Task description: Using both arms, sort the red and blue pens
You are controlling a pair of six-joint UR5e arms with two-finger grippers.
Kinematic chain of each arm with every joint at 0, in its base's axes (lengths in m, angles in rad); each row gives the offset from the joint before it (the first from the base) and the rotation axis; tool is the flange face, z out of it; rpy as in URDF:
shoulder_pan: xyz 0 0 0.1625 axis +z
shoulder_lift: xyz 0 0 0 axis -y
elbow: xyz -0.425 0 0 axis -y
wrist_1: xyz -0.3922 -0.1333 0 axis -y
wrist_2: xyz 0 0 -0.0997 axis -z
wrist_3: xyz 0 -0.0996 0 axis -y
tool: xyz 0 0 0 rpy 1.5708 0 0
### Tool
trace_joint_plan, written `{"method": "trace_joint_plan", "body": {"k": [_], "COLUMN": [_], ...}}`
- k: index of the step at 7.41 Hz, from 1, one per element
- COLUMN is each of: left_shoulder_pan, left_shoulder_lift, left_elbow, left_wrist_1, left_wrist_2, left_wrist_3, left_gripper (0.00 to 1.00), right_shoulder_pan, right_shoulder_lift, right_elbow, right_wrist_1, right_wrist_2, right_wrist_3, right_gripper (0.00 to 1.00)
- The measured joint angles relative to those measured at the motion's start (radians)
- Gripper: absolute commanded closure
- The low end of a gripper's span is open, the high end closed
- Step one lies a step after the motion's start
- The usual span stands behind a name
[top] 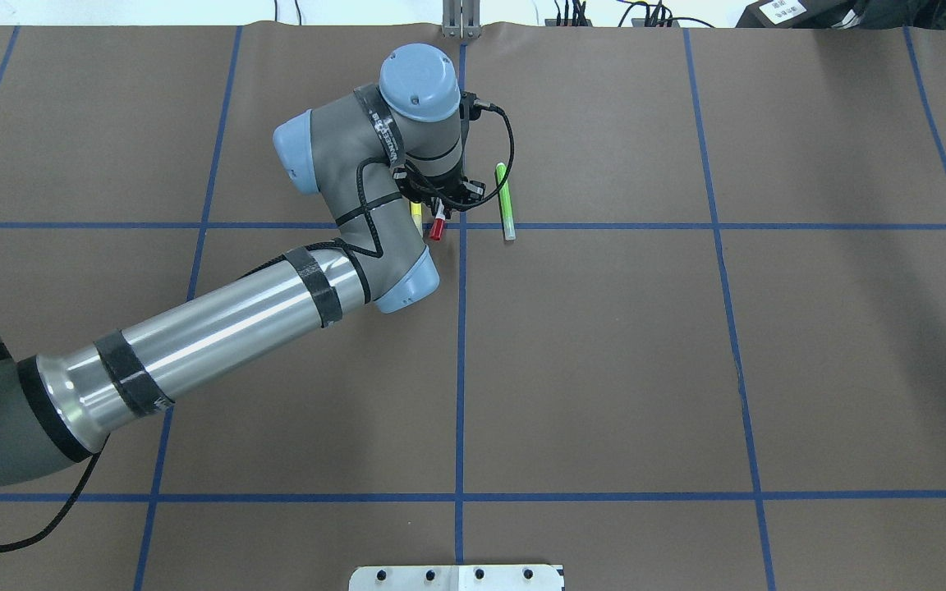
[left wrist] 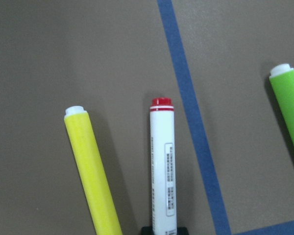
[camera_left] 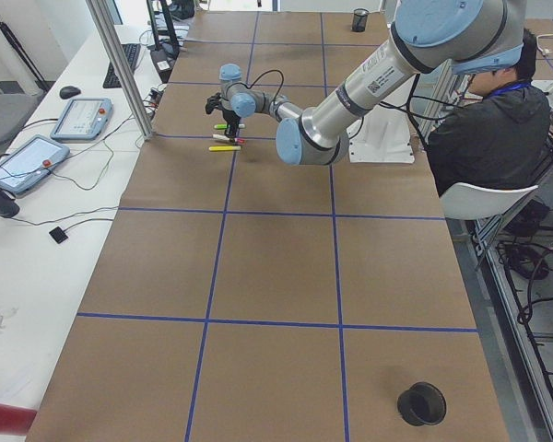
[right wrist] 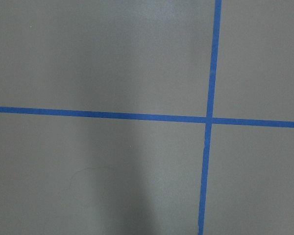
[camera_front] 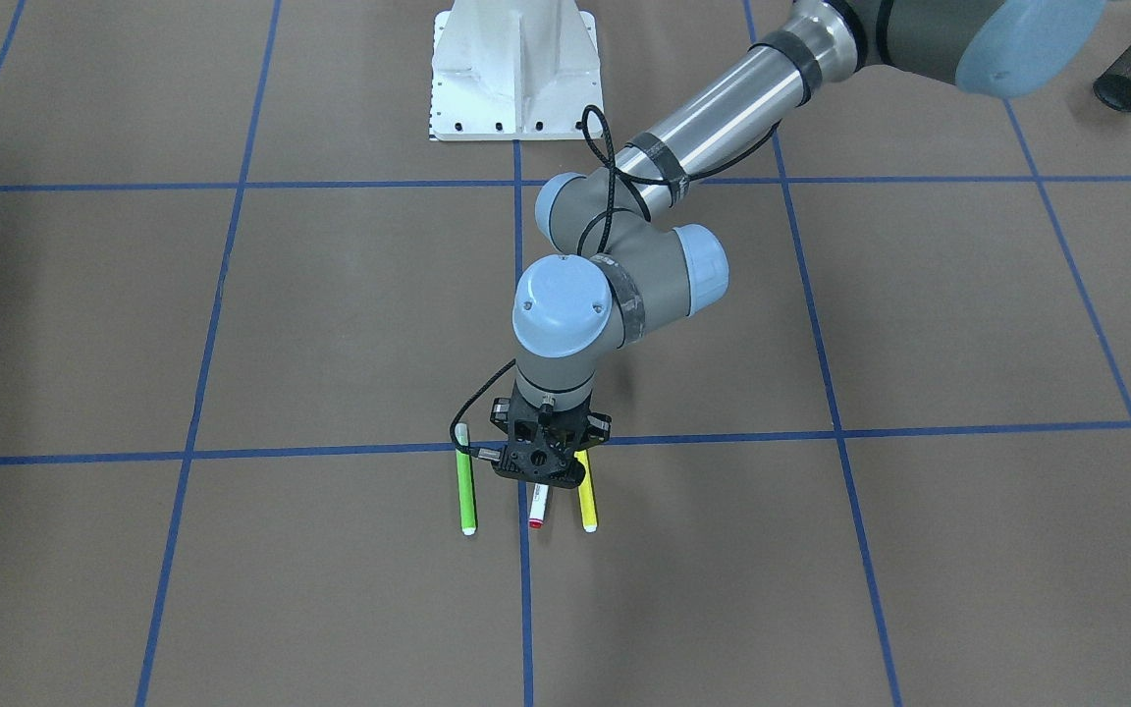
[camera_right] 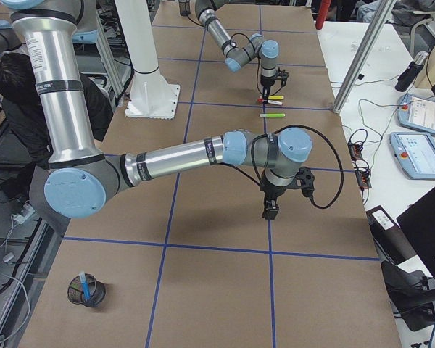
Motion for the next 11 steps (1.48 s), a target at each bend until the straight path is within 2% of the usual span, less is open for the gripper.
{"method": "trace_joint_plan", "body": {"k": [3, 5, 7, 9, 11], "left_shoulder_pan": [-0.038, -0.105, -0.187, -0.243, -0.329], "left_shoulder_lift": [0.055, 0.222, 0.378, 0.476, 0.608], "left_elbow": [-0.182, -0.380, -0.513, -0.613, -0.756], "left_wrist_1": [0.131, 0.169, 0.178, 0.241, 0.346], "left_wrist_2": [-0.085, -0.174, -0.231, -0.241, -0.236], "left_wrist_3": [-0.007, -0.009, 0.000, 0.003, 0.013], "left_gripper": [1.00, 1.00, 1.00, 1.00, 1.00], "right_shoulder_pan": [0.000, 0.000, 0.000, 0.000, -0.001], "right_shoulder_lift": [-0.001, -0.003, -0.003, -0.004, -0.004], "right_elbow": [0.000, -0.001, 0.000, 0.001, 0.001], "right_wrist_1": [0.000, 0.000, 0.000, 0.001, 0.001], "right_wrist_2": [0.001, 0.000, 0.001, 0.002, 0.002], "right_wrist_3": [0.000, 0.000, 0.000, 0.000, 0.000], "right_gripper": [0.00, 0.00, 0.00, 0.00, 0.00]}}
